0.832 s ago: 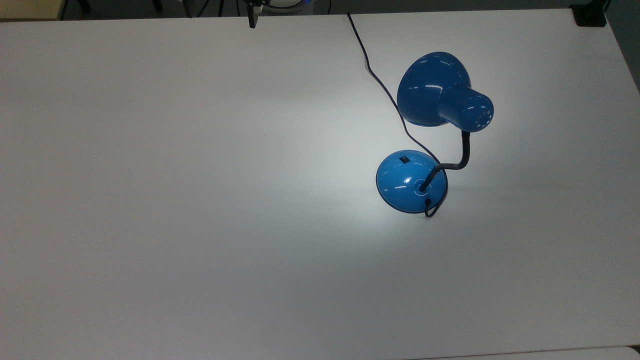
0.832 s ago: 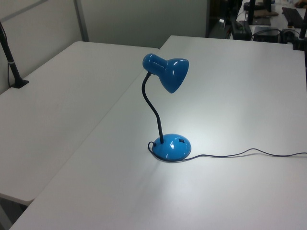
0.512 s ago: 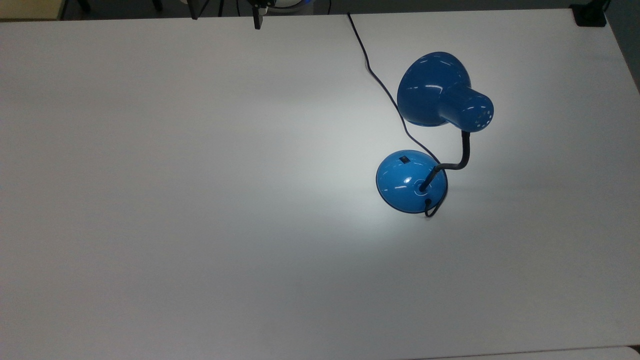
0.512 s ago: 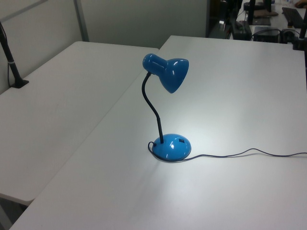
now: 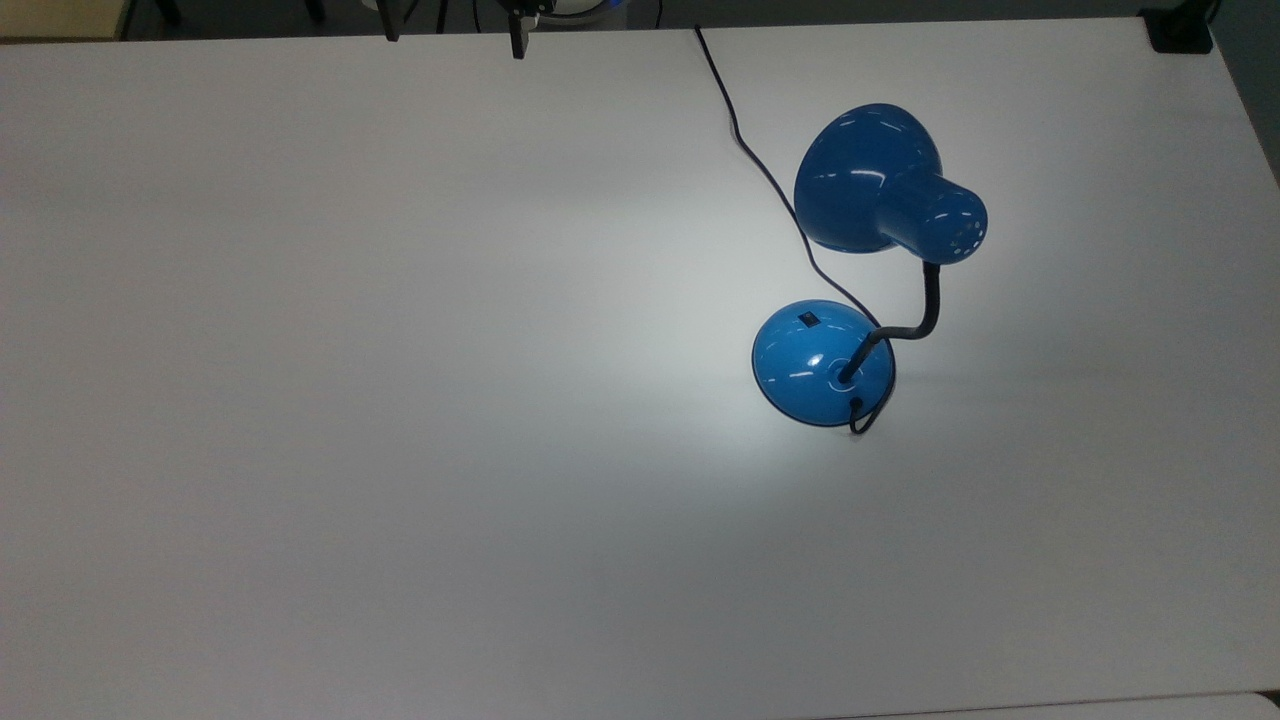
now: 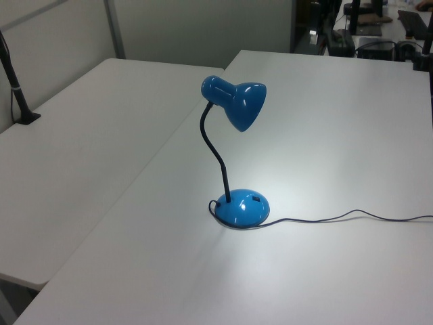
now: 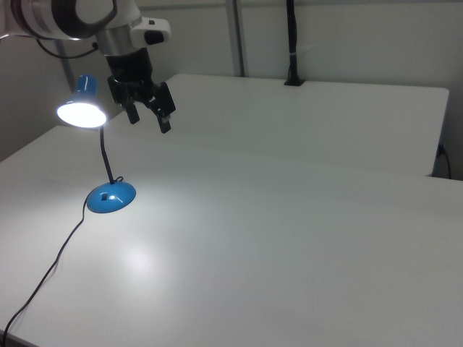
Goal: Turn off the lamp
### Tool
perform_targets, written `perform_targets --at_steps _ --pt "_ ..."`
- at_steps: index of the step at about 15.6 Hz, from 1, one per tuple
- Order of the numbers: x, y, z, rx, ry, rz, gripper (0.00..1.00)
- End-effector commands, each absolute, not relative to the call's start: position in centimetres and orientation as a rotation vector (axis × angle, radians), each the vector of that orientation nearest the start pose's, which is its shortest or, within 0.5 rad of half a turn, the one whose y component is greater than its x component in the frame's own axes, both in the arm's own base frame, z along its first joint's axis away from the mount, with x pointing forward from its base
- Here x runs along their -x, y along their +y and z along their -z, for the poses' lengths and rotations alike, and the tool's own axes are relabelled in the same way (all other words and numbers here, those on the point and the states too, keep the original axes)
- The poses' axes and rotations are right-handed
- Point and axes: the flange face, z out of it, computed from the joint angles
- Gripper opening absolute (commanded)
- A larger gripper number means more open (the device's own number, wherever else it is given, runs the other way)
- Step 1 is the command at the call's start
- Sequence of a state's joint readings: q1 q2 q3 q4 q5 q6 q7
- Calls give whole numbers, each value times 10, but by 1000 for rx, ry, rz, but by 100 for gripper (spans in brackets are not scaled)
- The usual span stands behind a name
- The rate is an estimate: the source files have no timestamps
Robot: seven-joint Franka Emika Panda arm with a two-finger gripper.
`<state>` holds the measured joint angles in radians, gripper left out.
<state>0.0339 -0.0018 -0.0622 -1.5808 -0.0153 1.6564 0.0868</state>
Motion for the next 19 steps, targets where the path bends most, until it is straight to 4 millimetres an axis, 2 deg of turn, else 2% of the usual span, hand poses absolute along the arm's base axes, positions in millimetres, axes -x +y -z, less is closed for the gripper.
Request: perform_targets --at_steps 1,4,6,8,11,13,14,15,16,19 --pt "-552 -14 -621 3142 -95 -24 100" --pt "-548 -4 -610 3095 -492 -127 100" --pt "-547 7 -607 3079 -604 -152 100" --pt "-547 33 -595 3116 -696 -206 100" --pt "-544 61 -573 3124 -764 -283 72" --pt "-541 80 -557 3089 -814 -321 44" --pt "-540 93 -548 3062 -843 -342 23" --pt "-538 107 -536 3042 -876 -373 6" --pt "-536 119 -521 3029 -911 -404 0" --pt "-541 132 -495 3028 -931 -325 0"
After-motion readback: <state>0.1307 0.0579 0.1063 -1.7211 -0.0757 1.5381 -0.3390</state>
